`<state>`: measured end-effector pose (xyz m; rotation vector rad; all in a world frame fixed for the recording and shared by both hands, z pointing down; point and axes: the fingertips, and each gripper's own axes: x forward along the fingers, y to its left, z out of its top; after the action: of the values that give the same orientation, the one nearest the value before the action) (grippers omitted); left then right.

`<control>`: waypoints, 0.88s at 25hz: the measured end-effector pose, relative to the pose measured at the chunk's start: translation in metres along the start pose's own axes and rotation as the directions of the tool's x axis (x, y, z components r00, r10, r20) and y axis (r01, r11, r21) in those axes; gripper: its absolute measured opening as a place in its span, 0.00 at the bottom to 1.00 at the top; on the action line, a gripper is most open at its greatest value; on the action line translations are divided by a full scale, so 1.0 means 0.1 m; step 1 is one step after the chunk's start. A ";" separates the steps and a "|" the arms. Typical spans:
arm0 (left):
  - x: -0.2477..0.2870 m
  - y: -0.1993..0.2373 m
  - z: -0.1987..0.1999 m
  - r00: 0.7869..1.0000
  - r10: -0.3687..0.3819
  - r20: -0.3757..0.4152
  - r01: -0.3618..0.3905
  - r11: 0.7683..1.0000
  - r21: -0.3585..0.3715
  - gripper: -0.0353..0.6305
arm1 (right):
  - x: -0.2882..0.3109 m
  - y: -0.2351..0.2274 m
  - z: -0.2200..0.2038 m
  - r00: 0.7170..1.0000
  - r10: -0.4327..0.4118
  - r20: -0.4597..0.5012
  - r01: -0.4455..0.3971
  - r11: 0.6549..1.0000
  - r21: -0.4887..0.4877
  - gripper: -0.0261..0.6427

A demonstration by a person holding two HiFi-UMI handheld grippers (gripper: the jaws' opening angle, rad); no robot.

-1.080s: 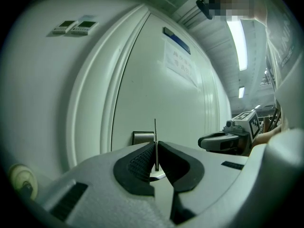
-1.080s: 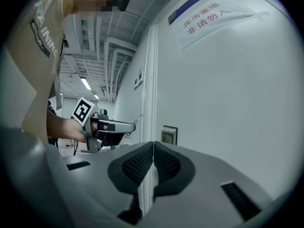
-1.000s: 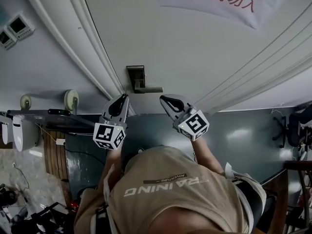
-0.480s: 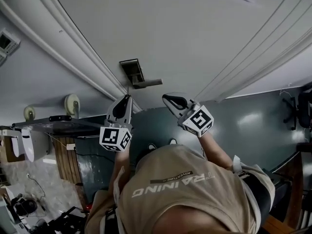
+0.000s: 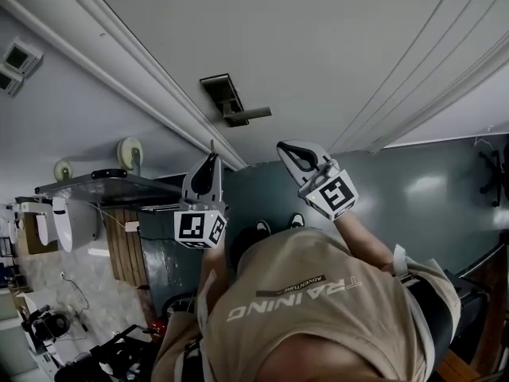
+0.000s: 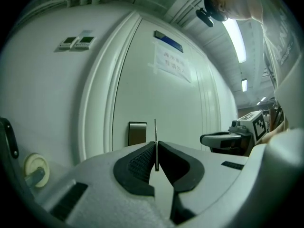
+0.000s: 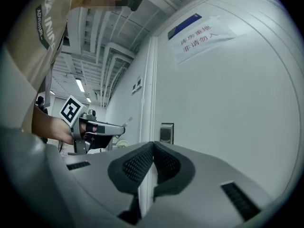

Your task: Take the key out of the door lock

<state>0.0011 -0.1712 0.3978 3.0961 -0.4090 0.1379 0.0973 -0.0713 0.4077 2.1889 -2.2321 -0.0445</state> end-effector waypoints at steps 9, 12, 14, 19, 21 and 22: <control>-0.05 -0.20 -0.07 1.000 0.016 0.006 -0.017 0.999 0.042 0.09 | -0.29 0.00 -0.06 0.998 -0.049 0.043 0.052 0.996 -0.065 0.06; -0.08 -0.23 -0.17 1.000 0.001 -0.028 0.000 0.999 0.038 0.09 | -0.34 0.02 -0.10 0.997 -0.069 0.045 0.070 0.997 -0.040 0.06; -0.10 -0.25 -0.19 0.999 -0.012 -0.034 0.013 0.999 0.041 0.09 | -0.36 0.04 -0.14 0.997 -0.069 0.035 0.071 0.997 -0.035 0.06; -0.21 -0.26 -0.23 0.999 -0.023 -0.041 0.024 1.000 0.018 0.09 | -0.33 0.15 -0.21 0.998 -0.063 0.013 0.063 0.998 -0.024 0.06; -0.24 -0.27 -0.19 0.999 -0.029 -0.035 0.030 1.000 0.009 0.09 | -0.31 0.22 -0.20 0.999 -0.045 -0.005 0.045 0.999 0.004 0.06; -0.26 -0.26 -0.16 0.999 -0.034 -0.028 0.034 0.999 0.007 0.09 | -0.29 0.26 -0.18 0.999 -0.030 -0.008 0.031 1.000 0.005 0.06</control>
<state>-0.0182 -0.1386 0.4114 3.1029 -0.3558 0.1822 0.0721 -0.0416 0.4268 2.2217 -2.1973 -0.0295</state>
